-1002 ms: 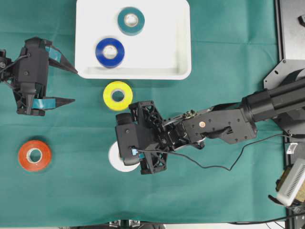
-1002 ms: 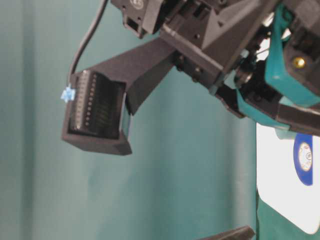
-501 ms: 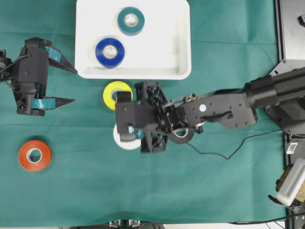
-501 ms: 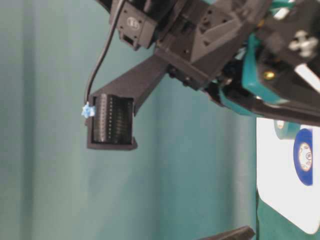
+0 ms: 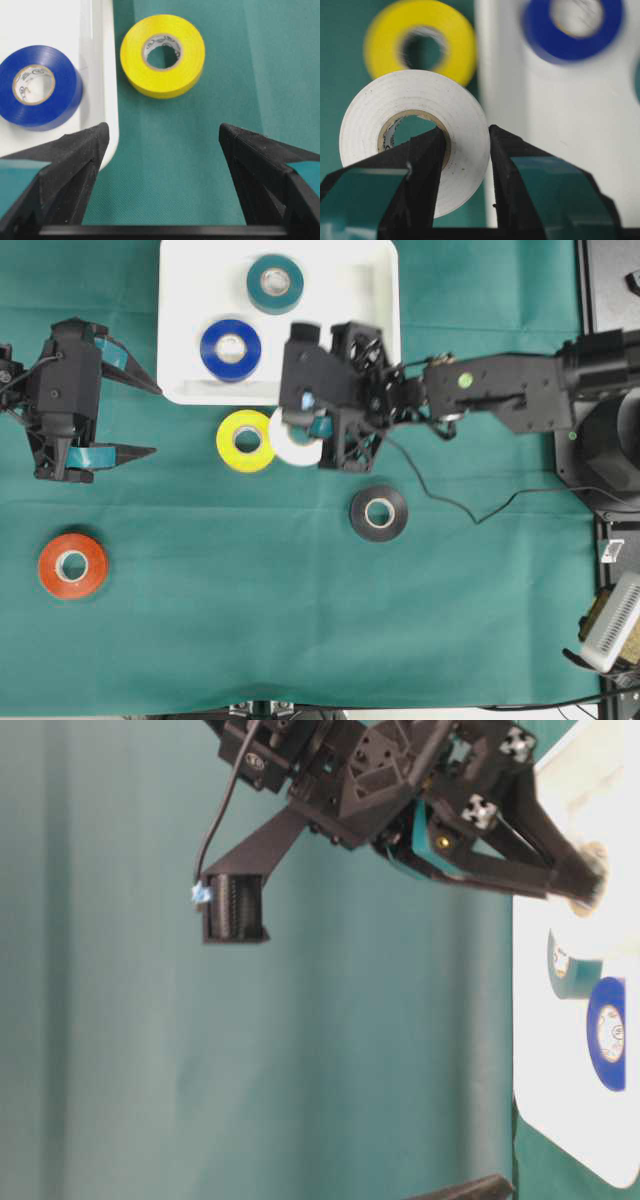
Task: Put the tape alternately from left to right into the white case.
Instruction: 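Lift the white roll and carry it to the tray's right side, then lower the white roll into the tray and open the right gripper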
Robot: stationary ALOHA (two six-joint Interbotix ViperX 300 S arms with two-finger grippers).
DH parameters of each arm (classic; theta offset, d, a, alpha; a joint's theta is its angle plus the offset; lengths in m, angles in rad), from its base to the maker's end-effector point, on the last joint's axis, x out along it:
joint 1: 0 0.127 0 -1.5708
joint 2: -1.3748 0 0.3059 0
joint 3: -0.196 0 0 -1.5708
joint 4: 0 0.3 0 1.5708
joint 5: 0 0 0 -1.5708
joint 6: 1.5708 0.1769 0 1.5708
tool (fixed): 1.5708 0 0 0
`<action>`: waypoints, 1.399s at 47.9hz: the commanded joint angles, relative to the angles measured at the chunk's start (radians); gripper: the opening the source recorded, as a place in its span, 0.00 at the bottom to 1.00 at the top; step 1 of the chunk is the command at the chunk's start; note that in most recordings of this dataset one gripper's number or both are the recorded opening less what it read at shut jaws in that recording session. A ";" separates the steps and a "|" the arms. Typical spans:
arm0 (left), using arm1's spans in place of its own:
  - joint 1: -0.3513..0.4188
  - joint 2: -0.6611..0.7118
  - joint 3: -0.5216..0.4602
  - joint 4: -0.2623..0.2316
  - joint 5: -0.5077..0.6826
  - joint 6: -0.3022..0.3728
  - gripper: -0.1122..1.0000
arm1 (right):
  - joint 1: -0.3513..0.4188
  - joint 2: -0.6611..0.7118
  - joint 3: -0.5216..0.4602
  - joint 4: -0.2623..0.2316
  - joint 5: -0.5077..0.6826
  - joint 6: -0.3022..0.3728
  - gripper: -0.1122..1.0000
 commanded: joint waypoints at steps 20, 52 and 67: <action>-0.003 -0.005 -0.008 -0.002 -0.002 -0.002 0.65 | -0.179 -0.060 0.067 -0.003 -0.011 0.000 0.33; -0.003 -0.006 -0.011 -0.002 -0.002 -0.002 0.65 | -0.278 -0.061 0.146 -0.021 -0.146 0.000 0.33; -0.003 -0.005 -0.011 -0.002 -0.002 -0.003 0.65 | -0.279 -0.061 0.149 -0.020 -0.143 0.000 0.33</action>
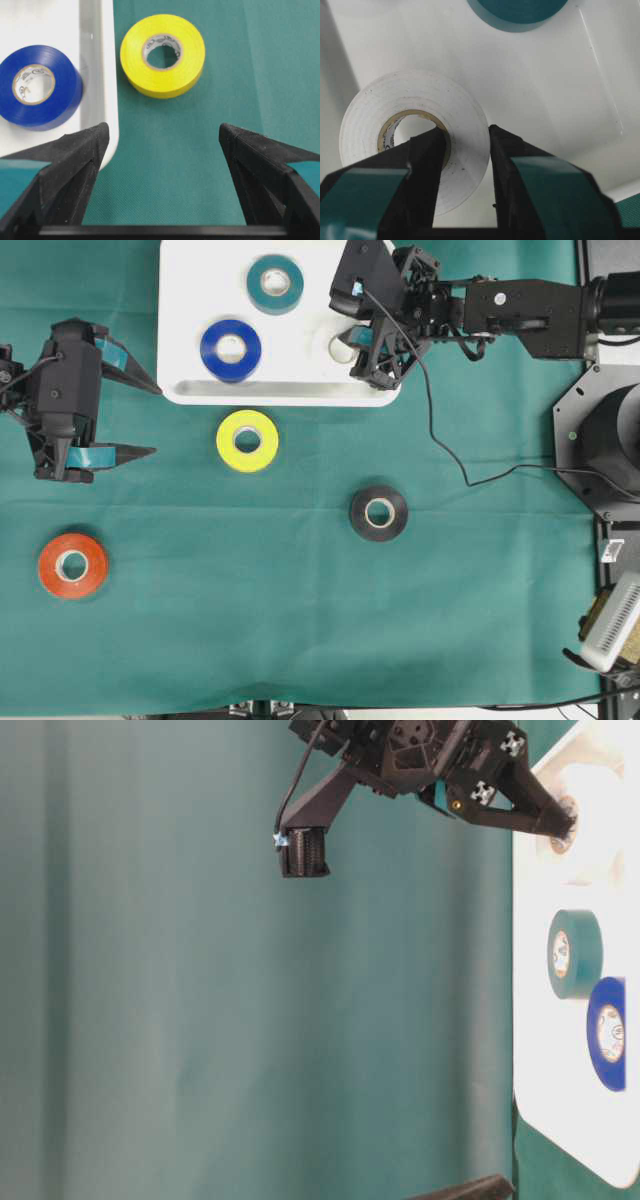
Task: Put the tape alternately from left to right into the white case.
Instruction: 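Lower the white roll into the tray and open the right gripper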
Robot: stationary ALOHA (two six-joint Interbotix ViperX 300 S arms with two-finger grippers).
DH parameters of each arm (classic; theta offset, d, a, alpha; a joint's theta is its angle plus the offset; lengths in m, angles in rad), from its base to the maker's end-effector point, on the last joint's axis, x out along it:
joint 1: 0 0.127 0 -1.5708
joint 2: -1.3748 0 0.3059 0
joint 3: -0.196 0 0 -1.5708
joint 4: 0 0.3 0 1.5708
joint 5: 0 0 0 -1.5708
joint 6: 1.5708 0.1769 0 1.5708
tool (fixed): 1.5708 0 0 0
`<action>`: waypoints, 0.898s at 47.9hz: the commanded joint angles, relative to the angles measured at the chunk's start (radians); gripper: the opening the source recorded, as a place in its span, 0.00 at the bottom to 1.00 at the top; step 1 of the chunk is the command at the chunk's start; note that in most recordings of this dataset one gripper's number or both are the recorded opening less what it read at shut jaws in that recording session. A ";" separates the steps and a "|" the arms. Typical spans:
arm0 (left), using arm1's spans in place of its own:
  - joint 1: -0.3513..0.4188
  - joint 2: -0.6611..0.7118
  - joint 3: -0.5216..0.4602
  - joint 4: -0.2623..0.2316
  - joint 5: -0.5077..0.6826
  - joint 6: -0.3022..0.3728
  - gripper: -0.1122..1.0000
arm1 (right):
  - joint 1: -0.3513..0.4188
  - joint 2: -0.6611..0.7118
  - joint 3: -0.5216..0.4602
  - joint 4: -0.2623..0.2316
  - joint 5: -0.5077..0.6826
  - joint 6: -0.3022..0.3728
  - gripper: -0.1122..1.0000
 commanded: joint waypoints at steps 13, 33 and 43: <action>-0.003 -0.006 -0.012 -0.002 -0.002 0.002 0.65 | 0.000 -0.029 -0.002 -0.002 -0.006 0.002 0.87; -0.003 -0.005 -0.014 -0.002 -0.002 0.000 0.65 | 0.000 -0.029 0.002 -0.003 -0.011 0.002 0.85; -0.003 -0.005 -0.014 -0.002 -0.002 0.000 0.65 | 0.021 -0.052 0.002 -0.002 -0.009 0.002 0.85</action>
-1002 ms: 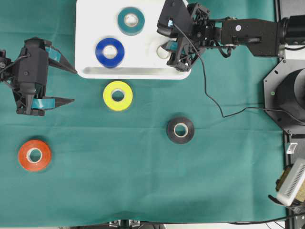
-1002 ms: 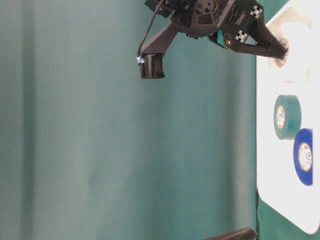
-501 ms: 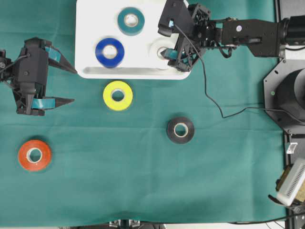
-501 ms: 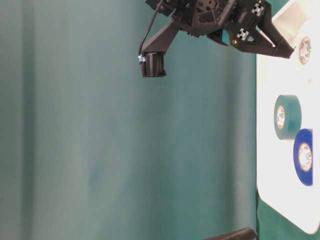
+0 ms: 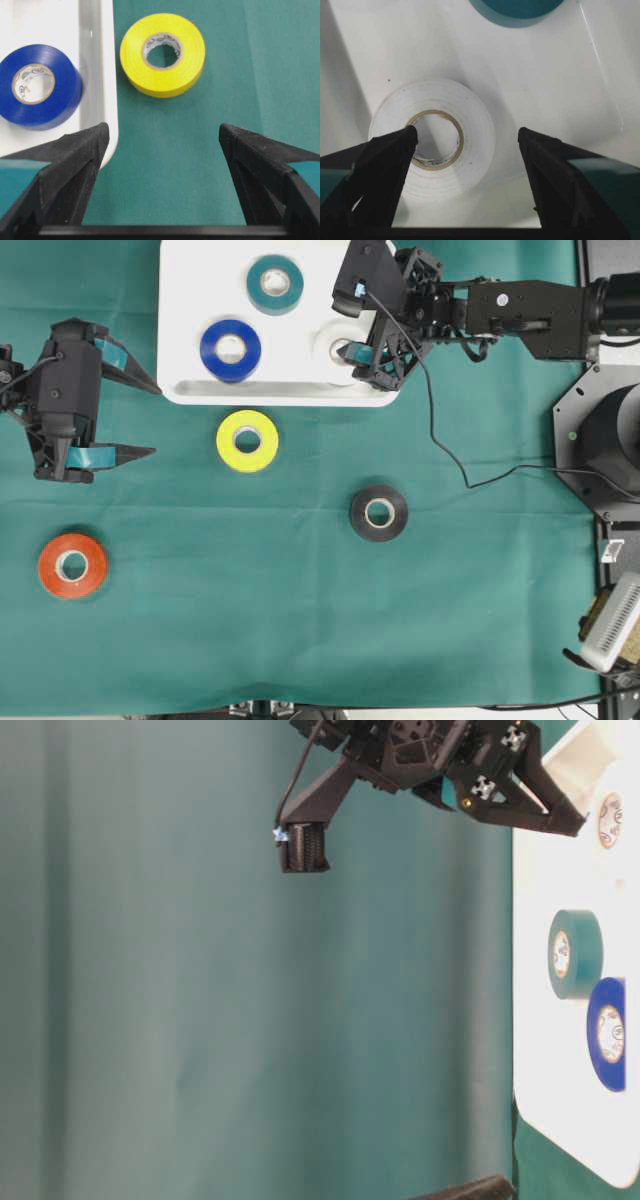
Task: Put the tape alternately from left to right into the white case.
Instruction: 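Lower the white roll into the tray and open the right gripper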
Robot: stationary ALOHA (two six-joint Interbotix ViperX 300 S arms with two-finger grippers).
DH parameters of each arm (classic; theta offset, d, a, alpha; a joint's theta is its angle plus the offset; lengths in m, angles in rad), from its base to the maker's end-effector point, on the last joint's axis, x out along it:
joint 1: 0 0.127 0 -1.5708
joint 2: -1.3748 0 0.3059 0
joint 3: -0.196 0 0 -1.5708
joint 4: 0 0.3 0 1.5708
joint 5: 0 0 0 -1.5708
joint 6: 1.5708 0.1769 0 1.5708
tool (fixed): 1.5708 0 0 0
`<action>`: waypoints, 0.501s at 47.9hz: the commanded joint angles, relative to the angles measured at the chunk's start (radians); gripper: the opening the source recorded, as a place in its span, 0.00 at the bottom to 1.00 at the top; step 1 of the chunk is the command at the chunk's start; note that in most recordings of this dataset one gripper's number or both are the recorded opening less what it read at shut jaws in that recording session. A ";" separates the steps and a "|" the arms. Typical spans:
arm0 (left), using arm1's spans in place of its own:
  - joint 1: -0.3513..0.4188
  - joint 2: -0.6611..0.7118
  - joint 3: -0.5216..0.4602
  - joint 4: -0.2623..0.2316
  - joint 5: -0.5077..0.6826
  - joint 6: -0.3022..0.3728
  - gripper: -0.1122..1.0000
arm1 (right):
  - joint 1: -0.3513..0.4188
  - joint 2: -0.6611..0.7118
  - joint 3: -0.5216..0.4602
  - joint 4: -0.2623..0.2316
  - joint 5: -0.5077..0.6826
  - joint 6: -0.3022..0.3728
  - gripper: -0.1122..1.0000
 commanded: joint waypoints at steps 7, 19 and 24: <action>-0.003 -0.006 -0.014 -0.002 -0.005 -0.002 0.65 | 0.055 -0.071 -0.009 -0.002 -0.008 0.002 0.85; -0.003 -0.006 -0.015 -0.003 -0.005 -0.002 0.65 | 0.153 -0.101 -0.009 -0.003 -0.009 0.002 0.85; -0.003 -0.006 -0.015 -0.002 -0.005 -0.002 0.65 | 0.189 -0.101 -0.009 -0.002 -0.009 0.002 0.85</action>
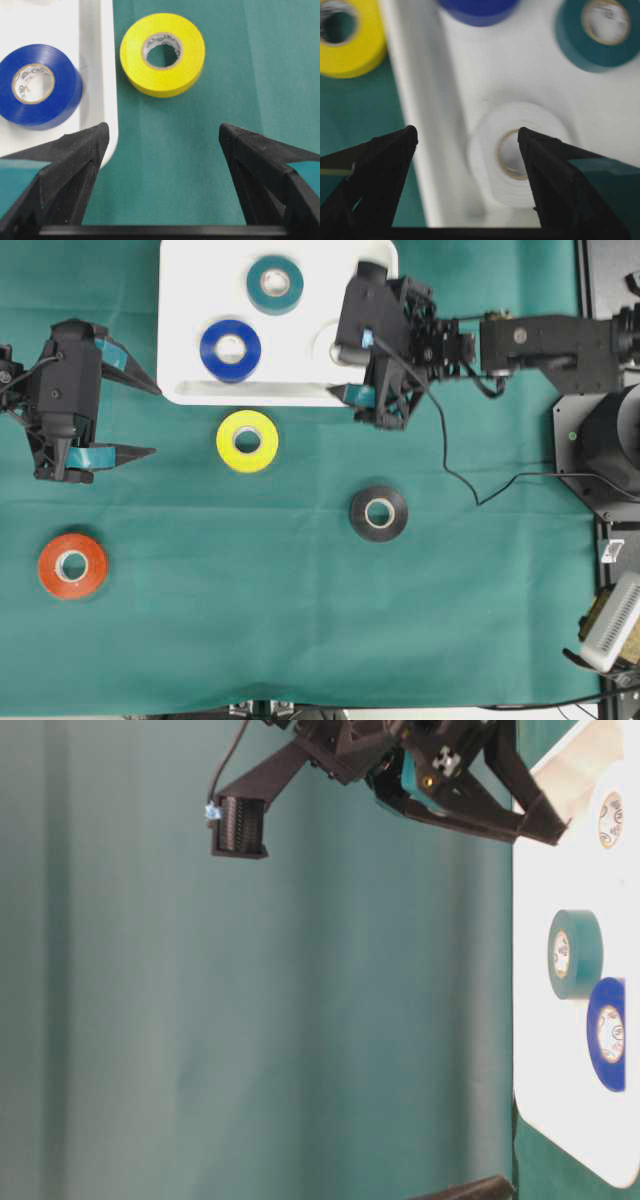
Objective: Put the tape alternately from left to right into the white case.
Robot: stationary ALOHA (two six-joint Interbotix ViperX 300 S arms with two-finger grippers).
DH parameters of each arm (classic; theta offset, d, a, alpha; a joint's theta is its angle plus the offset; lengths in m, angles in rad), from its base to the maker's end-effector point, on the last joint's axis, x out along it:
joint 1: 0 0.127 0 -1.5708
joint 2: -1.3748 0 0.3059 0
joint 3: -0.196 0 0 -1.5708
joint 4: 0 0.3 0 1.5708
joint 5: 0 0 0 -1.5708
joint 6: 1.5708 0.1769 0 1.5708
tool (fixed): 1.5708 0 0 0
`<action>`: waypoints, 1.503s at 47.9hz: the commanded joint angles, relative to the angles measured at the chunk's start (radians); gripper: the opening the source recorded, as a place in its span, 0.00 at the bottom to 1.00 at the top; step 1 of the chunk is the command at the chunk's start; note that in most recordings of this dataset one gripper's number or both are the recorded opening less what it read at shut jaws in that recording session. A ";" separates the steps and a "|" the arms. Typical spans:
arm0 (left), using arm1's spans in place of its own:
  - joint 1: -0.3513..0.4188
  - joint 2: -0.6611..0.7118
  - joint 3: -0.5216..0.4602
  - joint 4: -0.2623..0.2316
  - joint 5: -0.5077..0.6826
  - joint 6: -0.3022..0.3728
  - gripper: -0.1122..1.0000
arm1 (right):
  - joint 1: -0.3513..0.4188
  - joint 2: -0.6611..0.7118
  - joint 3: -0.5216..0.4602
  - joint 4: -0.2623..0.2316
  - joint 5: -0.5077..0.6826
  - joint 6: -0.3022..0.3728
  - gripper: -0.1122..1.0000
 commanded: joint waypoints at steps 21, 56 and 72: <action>-0.003 -0.006 -0.018 -0.003 -0.005 -0.002 0.65 | 0.144 -0.021 -0.011 -0.003 -0.017 0.002 0.85; -0.011 -0.006 -0.015 -0.003 0.018 -0.066 0.65 | 0.202 -0.021 0.015 -0.002 -0.060 0.002 0.85; -0.092 -0.021 -0.018 -0.003 0.161 -0.074 0.65 | 0.202 -0.018 0.020 -0.002 -0.060 0.002 0.85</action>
